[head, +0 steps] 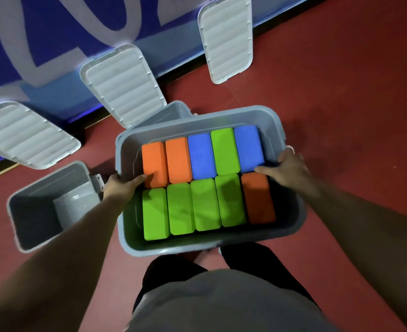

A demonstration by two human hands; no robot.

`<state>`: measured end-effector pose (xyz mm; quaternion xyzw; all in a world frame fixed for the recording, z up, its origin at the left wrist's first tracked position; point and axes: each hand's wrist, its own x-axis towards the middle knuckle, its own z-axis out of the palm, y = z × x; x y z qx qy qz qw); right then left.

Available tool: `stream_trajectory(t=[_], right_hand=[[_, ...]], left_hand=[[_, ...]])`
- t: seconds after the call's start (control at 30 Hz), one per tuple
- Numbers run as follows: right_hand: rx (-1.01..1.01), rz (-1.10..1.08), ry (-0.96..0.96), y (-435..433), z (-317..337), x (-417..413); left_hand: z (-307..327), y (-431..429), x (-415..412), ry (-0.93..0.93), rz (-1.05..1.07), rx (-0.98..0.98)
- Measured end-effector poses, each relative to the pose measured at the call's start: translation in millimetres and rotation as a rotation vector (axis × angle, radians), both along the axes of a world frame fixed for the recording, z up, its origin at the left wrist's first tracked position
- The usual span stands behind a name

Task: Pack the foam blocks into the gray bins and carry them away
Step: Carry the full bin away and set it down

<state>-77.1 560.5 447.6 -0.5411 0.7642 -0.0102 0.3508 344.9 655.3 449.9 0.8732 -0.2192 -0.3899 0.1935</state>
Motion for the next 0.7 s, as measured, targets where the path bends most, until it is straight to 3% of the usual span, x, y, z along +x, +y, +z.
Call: stream_trajectory(t=[0.27, 0.4, 0.7], right_hand=[[-0.006, 0.042, 0.107, -193.1, 29.0, -124.4], [-0.033, 0.032, 0.144, -302.2, 2.0, -170.9], [-0.013, 0.09, 0.018, -476.5, -24.2, -198.4]], left_hand=[[4.8, -164.2, -126.6, 0.103, 0.064, -0.141], [-13.7, -247.0, -166.5, 0.135, 0.102, -0.188], [-55.6, -411.3, -210.7, 0.089, 0.187, -0.084]])
